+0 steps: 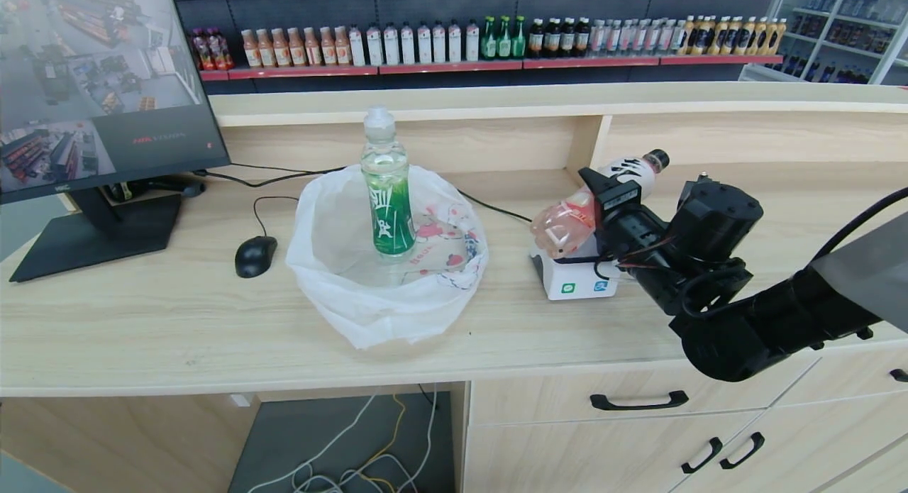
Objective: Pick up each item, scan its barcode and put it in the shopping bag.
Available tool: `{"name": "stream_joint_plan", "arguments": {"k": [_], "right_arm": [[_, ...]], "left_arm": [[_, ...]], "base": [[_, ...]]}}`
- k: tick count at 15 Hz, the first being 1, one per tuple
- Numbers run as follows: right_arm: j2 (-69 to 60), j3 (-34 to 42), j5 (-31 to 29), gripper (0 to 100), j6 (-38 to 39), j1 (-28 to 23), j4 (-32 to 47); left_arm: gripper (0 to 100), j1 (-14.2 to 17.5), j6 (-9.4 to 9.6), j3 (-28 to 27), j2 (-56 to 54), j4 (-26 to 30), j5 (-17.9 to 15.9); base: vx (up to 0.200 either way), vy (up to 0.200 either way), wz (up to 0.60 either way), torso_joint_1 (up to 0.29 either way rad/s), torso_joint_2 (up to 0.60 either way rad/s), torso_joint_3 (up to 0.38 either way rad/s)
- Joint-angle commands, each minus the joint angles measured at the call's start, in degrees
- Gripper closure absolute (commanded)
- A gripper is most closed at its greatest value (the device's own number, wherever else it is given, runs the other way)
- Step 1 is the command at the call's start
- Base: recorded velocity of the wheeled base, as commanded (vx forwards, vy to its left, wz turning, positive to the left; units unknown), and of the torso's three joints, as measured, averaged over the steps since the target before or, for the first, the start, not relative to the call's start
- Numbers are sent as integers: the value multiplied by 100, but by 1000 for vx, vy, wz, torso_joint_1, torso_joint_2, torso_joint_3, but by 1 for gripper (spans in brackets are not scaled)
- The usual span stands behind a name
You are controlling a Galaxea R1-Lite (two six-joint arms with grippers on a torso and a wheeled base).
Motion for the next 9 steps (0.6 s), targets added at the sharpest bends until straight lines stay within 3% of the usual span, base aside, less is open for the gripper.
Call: {"name": "stream_joint_plan", "arguments": {"k": [1, 9], "right_arm": [[5, 12, -1, 100, -3, -5, 10], [-22, 82, -10, 100, -3, 4, 10]], "left_arm": [[0, 1, -2, 0, 0, 0, 2], [0, 1, -2, 0, 0, 0, 2]], "base": [[0, 0, 0, 0, 0, 0], [0, 0, 0, 0, 0, 0]]}}
